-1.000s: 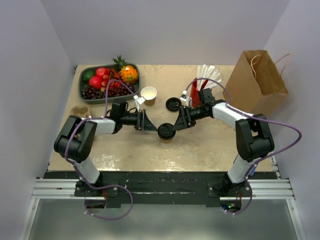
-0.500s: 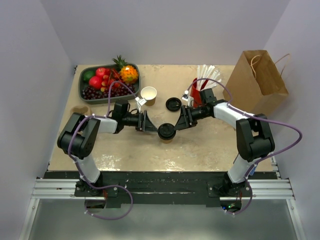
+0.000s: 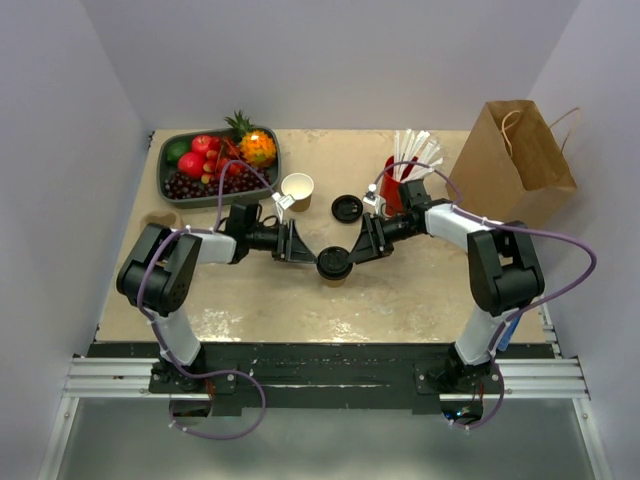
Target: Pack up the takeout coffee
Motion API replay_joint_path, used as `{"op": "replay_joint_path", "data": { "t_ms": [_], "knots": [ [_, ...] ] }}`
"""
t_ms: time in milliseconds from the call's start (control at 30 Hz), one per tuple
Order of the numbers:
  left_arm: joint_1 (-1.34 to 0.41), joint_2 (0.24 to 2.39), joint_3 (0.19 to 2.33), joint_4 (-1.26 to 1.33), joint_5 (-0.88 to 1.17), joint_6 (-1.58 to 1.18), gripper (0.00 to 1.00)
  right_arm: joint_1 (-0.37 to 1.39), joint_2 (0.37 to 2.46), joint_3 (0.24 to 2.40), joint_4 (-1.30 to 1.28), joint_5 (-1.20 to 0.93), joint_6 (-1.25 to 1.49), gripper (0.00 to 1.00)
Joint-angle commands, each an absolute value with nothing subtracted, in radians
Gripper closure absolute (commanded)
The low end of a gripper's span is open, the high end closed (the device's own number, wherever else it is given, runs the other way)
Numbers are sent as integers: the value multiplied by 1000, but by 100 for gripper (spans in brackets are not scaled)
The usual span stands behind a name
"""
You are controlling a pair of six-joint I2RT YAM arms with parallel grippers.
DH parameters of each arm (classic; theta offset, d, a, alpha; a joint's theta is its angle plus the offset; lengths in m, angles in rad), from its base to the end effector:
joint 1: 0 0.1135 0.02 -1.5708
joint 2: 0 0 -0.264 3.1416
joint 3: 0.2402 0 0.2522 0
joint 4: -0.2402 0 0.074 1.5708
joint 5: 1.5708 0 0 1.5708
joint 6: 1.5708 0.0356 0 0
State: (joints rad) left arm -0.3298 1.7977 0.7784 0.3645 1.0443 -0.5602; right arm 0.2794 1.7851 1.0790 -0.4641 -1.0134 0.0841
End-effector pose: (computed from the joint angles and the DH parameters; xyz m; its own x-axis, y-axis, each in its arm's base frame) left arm 0.3039 -0.1366 0.1376 -0.9193 0.0325 -0.3922 0.3813 0.3194 -0.8675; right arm 0.3162 0.1222 0.1727 -0.9210 -0.2180 -0.3229 -0.3880 0.4371 0.8114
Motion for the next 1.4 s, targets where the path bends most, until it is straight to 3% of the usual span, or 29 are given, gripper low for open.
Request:
{"op": "replay_joint_path", "data": {
  "t_ms": [0,533,700,1033,1367],
  "knots": [
    [-336,1830,801,299,973,-471,38,282,1828,1066,-517,-899,-40,45],
    [-334,1852,822,207,902,-399,39,285,1887,1051,-535,-667,-31,52],
    [-334,1847,828,212,911,-397,39,285,1902,1077,-561,-713,-49,52],
    [-327,1741,896,344,1107,-442,33,284,1743,1157,-485,-919,-69,29],
    [-264,1620,1011,-165,1048,-66,31,290,1602,1151,-600,-851,-475,10]
  ]
}}
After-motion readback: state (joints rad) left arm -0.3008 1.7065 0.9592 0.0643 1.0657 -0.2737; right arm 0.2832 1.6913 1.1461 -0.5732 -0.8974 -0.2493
